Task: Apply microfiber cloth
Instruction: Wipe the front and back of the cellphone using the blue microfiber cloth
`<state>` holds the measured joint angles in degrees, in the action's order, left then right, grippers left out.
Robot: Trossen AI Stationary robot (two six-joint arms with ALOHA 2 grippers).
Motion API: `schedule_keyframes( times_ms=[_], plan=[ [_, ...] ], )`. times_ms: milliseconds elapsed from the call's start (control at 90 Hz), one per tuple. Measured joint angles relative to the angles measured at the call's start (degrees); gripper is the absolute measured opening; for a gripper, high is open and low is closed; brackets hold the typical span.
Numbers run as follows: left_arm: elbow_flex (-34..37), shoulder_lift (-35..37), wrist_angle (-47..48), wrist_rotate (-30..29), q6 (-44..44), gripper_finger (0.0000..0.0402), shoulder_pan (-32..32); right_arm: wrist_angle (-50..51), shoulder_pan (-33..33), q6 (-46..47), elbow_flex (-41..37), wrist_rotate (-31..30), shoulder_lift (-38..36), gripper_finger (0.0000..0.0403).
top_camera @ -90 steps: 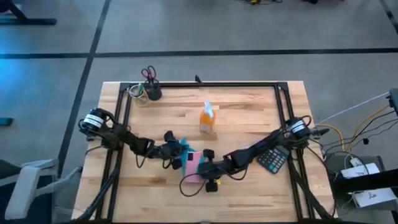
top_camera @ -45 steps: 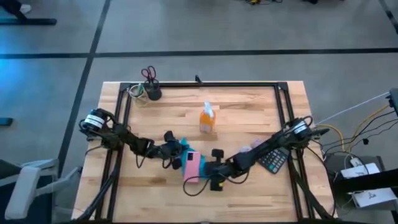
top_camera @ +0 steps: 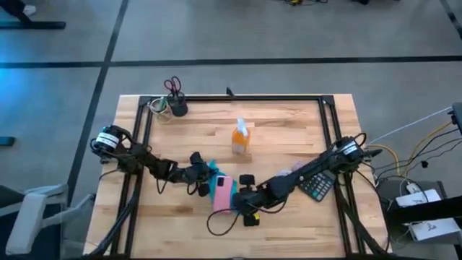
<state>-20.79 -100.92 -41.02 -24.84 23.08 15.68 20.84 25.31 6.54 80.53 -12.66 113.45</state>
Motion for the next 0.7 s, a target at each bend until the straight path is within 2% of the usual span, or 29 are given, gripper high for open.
schedule_keyframes(
  times_ms=[67, 322, 567, 700],
  plan=[
    [0.7, 0.0, -0.2, 0.3, 0.5, 0.0, 0.0, -4.1, 1.5, -3.2, 0.3, -3.2, 1.2, 0.0159],
    [3.2, 0.1, -1.8, -0.2, 4.4, 0.0, 0.1, -5.4, 6.3, -11.2, 4.7, -19.6, 6.3, 0.0187],
    [3.3, -0.1, -2.4, -0.8, 4.5, 0.0, 0.1, -4.7, 7.0, -16.3, 6.5, -22.3, 13.6, 0.0184],
    [3.3, -0.1, -2.4, -1.1, 4.6, 0.0, 0.1, -5.6, 7.8, -20.4, 8.8, -27.3, 15.8, 0.0183]
  ],
)
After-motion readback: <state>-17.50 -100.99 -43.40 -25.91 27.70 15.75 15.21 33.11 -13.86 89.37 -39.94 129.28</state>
